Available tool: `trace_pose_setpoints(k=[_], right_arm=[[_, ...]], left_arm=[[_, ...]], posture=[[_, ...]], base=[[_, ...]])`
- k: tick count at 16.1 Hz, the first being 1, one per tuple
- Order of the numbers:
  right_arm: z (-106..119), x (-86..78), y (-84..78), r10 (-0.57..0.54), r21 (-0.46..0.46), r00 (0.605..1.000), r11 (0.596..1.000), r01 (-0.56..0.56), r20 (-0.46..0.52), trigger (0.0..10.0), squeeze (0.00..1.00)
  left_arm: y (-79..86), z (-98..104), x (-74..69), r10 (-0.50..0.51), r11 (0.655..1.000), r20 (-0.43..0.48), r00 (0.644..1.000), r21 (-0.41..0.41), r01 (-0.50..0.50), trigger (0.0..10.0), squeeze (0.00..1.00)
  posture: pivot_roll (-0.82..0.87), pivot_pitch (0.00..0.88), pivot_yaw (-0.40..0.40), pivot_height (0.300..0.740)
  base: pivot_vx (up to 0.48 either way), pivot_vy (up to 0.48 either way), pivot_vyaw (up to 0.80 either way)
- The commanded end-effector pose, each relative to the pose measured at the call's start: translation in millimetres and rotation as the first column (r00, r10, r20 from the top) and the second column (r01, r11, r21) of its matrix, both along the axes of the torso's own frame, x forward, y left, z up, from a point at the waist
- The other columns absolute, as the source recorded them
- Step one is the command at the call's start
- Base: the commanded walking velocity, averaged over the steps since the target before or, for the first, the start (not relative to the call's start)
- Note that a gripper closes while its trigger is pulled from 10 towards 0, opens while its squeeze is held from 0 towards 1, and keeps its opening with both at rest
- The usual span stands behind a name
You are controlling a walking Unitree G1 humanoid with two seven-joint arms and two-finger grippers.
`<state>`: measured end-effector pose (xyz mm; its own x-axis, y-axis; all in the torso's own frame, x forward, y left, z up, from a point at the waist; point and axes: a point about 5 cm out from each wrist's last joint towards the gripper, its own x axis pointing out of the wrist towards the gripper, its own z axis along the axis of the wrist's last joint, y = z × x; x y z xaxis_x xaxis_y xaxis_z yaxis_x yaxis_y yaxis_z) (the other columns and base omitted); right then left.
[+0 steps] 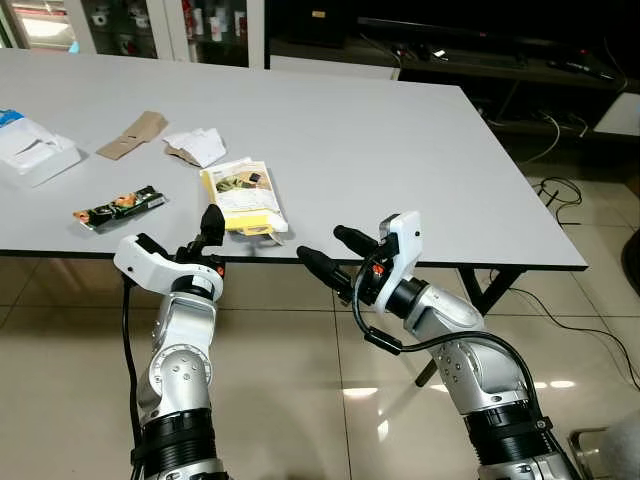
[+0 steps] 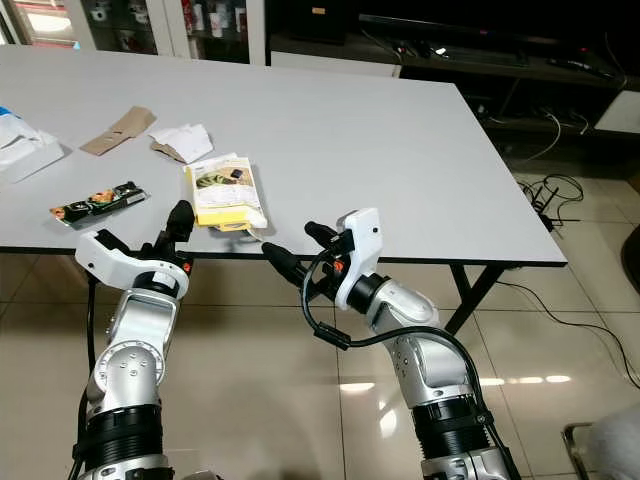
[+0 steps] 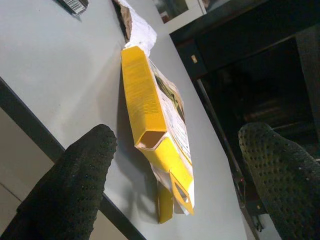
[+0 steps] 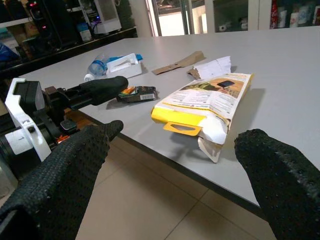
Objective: Picking trash to rubbish bin
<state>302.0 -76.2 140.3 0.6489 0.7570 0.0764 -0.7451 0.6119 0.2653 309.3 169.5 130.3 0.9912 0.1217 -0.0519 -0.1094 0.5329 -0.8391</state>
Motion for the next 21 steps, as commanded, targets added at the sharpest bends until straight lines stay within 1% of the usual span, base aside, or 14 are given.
trace_pose_setpoints(k=[1, 4, 6, 8, 11, 13, 19, 21], right_arm=[[4, -0.1, -2.0, 0.0, 0.005, 1.0, 1.0, 0.0, 0.007, 10.0, 0.0], [4, -0.1, -2.0, -0.001, 0.005, 1.0, 1.0, 0.001, 0.008, 10.0, 0.0], [5, 0.0, -2.1, -0.002, 0.004, 1.0, 1.0, 0.002, 0.009, 10.0, 0.0], [5, 0.0, -2.2, -0.001, 0.003, 1.0, 1.0, 0.001, 0.01, 10.0, 0.0], [5, 0.2, -2.2, -0.002, 0.003, 1.0, 1.0, 0.002, 0.009, 10.0, 0.0], [5, 0.1, -2.5, -0.003, 0.0, 1.0, 1.0, 0.003, 0.01, 10.0, 0.0], [5, 0.3, -2.3, 0.001, 0.003, 1.0, 1.0, -0.001, 0.008, 10.0, 0.0], [6, 0.1, -2.0, 0.002, 0.004, 1.0, 1.0, -0.002, 0.007, 10.0, 0.0]], left_arm=[[-9.4, -1, -0.8, -0.019, 0.999, -0.023, 1.0, -0.035, 0.018, 10.0, 0.0], [-17.5, -2, 1.1, -0.062, 0.998, -0.029, 0.998, -0.036, 0.061, 10.0, 0.0], [-22.8, 0, 7.9, -0.084, 0.995, -0.027, 0.996, -0.055, 0.083, 10.0, 0.0], [-24.5, -1, 13.1, -0.091, 0.994, -0.03, 0.995, -0.069, 0.089, 10.0, 0.0], [-24.2, -7, 19.2, -0.095, 0.991, -0.051, 0.994, -0.097, 0.089, 10.0, 0.0], [-21.0, -11, 22.5, -0.074, 0.991, -0.064, 0.995, -0.113, 0.066, 10.0, 0.0], [-19.4, -19, 26.5, -0.065, 0.992, -0.08, 0.995, -0.114, 0.056, 10.0, 0.0], [-19.4, -20, 30.7, -0.065, 0.992, -0.079, 0.995, -0.11, 0.056, 10.0, 0.0]], posture=[[-0.04, 0.051, -0.086, 0.74], [-0.04, 0.048, -0.085, 0.74], [-0.04, 0.048, -0.084, 0.74], [-0.04, 0.047, -0.086, 0.74], [-0.05, 0.046, -0.085, 0.74], [-0.05, 0.047, -0.085, 0.74], [-0.05, 0.049, -0.09, 0.74], [-0.05, 0.046, -0.09, 0.74]], base=[[0.0, 0.0, 0.0], [0.0, 0.0, 0.0], [0.0, 0.0, 0.0], [0.0, 0.0, 0.0], [0.0, 0.0, 0.0], [0.0, 0.0, 0.0], [0.0, 0.0, 0.0], [0.0, 0.0, 0.0]])
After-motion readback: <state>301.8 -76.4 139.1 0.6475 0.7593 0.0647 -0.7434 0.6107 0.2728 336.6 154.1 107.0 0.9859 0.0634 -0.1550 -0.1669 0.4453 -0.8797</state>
